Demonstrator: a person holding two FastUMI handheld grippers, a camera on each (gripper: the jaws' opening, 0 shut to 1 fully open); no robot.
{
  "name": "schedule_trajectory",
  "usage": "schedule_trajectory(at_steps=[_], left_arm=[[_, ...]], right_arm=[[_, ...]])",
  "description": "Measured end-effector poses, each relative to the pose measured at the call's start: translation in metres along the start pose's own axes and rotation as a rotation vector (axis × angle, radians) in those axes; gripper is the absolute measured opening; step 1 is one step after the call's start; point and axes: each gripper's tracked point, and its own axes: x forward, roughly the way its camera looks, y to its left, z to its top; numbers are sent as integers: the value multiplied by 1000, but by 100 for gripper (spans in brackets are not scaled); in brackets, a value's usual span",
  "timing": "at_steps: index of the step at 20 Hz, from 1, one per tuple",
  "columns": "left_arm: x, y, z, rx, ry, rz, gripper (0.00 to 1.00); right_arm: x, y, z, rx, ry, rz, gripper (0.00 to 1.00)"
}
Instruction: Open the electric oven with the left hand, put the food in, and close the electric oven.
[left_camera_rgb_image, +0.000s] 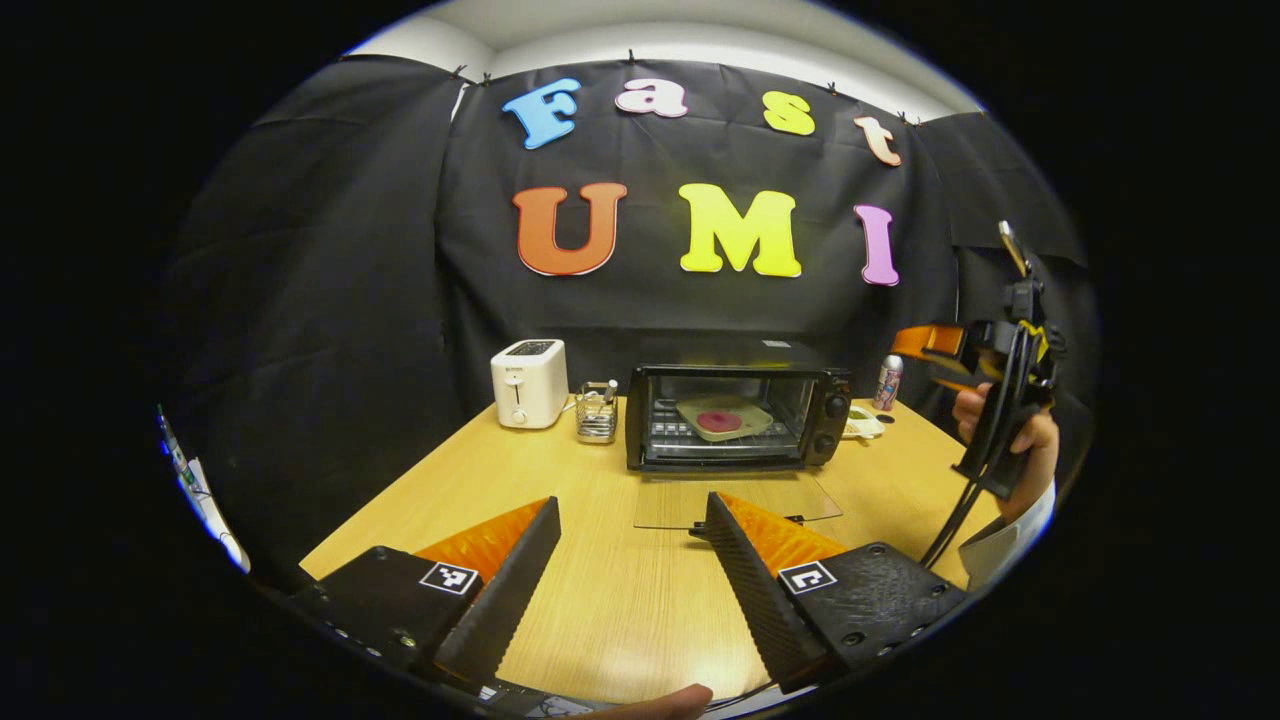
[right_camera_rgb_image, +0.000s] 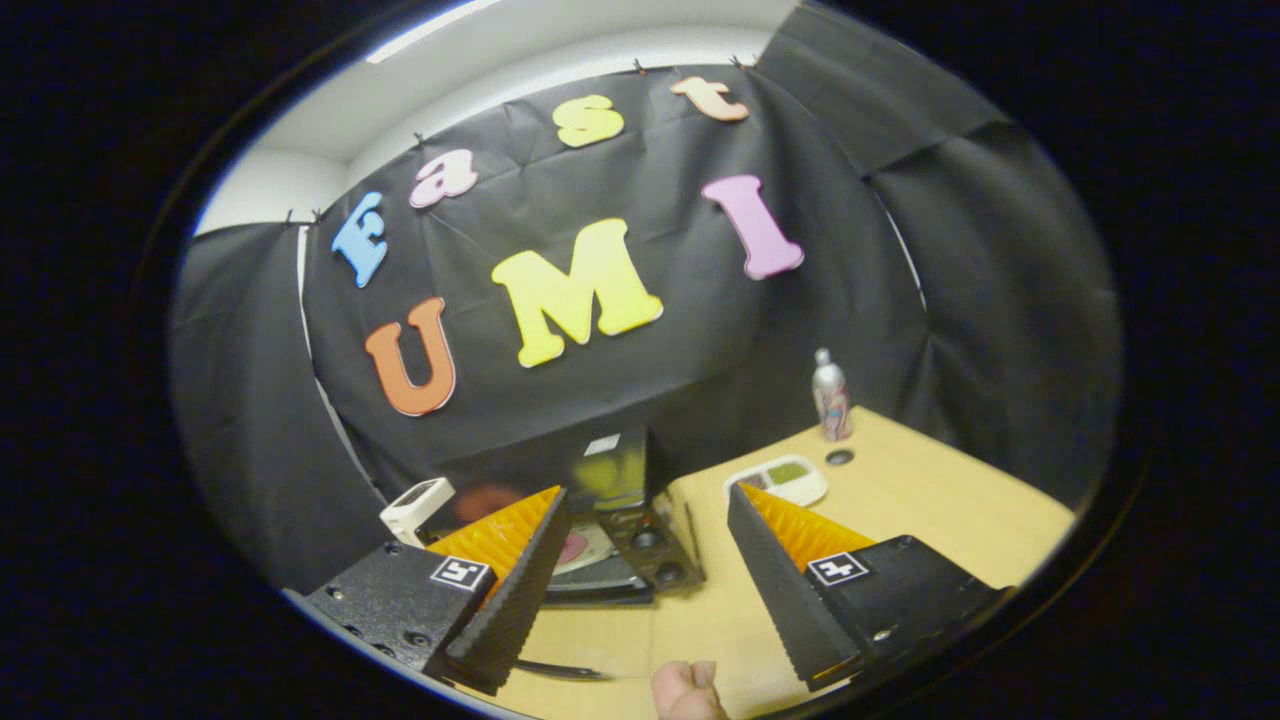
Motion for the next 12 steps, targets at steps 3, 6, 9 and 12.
schedule_trajectory(at_steps=[3,6,9,12], left_arm=[[18,-16,-5,10,35,-19,94],[33,-39,-12,17,75,-58,93],[49,-60,-25,55,117,-81,94],[67,-84,-47,75,176,-117,94]], right_arm=[[-34,-20,54,-138,-113,-59,100],[-66,-27,88,-172,-148,-50,96],[-88,-56,117,-181,-158,-103,96],[-111,-70,148,-193,-190,-110,96]])
